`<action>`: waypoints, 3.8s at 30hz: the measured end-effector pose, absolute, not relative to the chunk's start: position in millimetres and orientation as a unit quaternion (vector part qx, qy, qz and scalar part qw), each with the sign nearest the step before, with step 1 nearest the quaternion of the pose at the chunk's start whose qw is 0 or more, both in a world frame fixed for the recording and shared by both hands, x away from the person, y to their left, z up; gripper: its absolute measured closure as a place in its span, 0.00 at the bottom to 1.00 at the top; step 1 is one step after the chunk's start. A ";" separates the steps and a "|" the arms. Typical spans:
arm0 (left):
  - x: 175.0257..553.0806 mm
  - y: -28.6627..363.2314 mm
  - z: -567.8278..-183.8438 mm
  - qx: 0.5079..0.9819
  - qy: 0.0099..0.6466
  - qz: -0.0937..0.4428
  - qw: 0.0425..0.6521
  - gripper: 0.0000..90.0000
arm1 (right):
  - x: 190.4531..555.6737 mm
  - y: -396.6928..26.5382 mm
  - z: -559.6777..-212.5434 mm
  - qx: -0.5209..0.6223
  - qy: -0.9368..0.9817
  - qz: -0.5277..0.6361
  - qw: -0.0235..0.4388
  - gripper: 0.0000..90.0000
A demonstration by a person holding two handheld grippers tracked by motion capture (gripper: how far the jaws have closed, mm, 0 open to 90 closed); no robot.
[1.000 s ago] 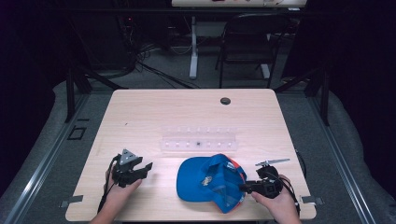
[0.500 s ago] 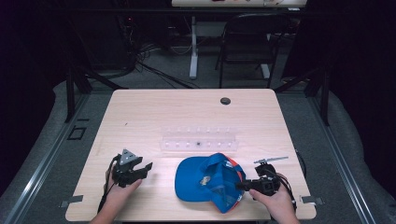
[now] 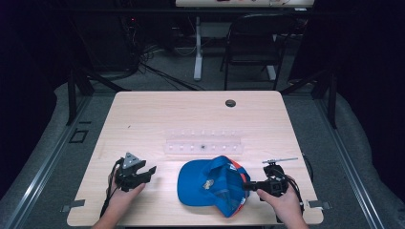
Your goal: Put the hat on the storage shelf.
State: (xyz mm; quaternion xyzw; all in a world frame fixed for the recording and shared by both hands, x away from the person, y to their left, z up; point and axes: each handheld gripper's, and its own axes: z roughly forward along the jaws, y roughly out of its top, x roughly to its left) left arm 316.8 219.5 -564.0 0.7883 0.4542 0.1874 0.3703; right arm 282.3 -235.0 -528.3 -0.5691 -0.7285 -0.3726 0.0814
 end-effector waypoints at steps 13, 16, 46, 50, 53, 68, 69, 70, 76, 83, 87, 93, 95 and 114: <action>316.7 219.6 -563.9 0.788 0.454 0.188 0.370 0.54 | 283.2 -234.4 -523.3 -0.580 -0.725 -0.360 0.088 0.88; 316.7 219.5 -563.9 0.788 0.454 0.188 0.370 0.54 | 284.3 -234.3 -521.0 -0.586 -0.724 -0.355 0.084 0.88; 317.2 219.0 -565.3 0.789 0.456 0.183 0.369 0.54 | 303.7 -238.5 -486.6 -0.599 -0.743 -0.294 0.051 0.88; 317.3 218.5 -565.7 0.791 0.453 0.184 0.367 0.54 | 307.1 -239.7 -481.9 -0.599 -0.750 -0.275 0.048 0.88; 317.3 218.3 -565.9 0.791 0.453 0.183 0.367 0.54 | 308.7 -240.3 -479.1 -0.601 -0.754 -0.262 0.046 0.89; 317.1 216.8 -566.6 0.793 0.451 0.183 0.366 0.54 | 321.5 -237.8 -450.0 -0.602 -0.769 -0.213 0.027 0.89; 317.1 216.9 -566.7 0.793 0.451 0.183 0.365 0.54 | 321.8 -237.4 -449.4 -0.601 -0.770 -0.213 0.025 0.89; 317.1 217.2 -566.5 0.794 0.451 0.183 0.364 0.54 | 322.4 -237.3 -447.8 -0.599 -0.773 -0.208 0.025 0.89; 317.1 217.6 -566.5 0.791 0.455 0.182 0.366 0.54 | 324.2 -234.4 -438.9 -0.598 -0.776 -0.199 0.014 0.89; 317.1 217.1 -566.5 0.792 0.453 0.183 0.365 0.54 | 326.4 -232.2 -427.6 -0.595 -0.780 -0.191 0.008 0.89; 317.0 217.3 -566.5 0.792 0.455 0.182 0.365 0.54 | 327.7 -231.9 -423.4 -0.591 -0.785 -0.185 0.011 0.89; 317.0 217.2 -566.4 0.793 0.453 0.183 0.364 0.54 | 329.6 -231.6 -416.7 -0.593 -0.784 -0.182 0.021 0.89; 317.0 217.2 -566.4 0.793 0.453 0.183 0.364 0.54 | 329.7 -231.5 -415.5 -0.595 -0.783 -0.182 0.023 0.89; 316.9 216.2 -567.0 0.794 0.452 0.184 0.363 0.54 | 334.1 -230.3 -390.3 -0.593 -0.782 -0.188 0.040 0.89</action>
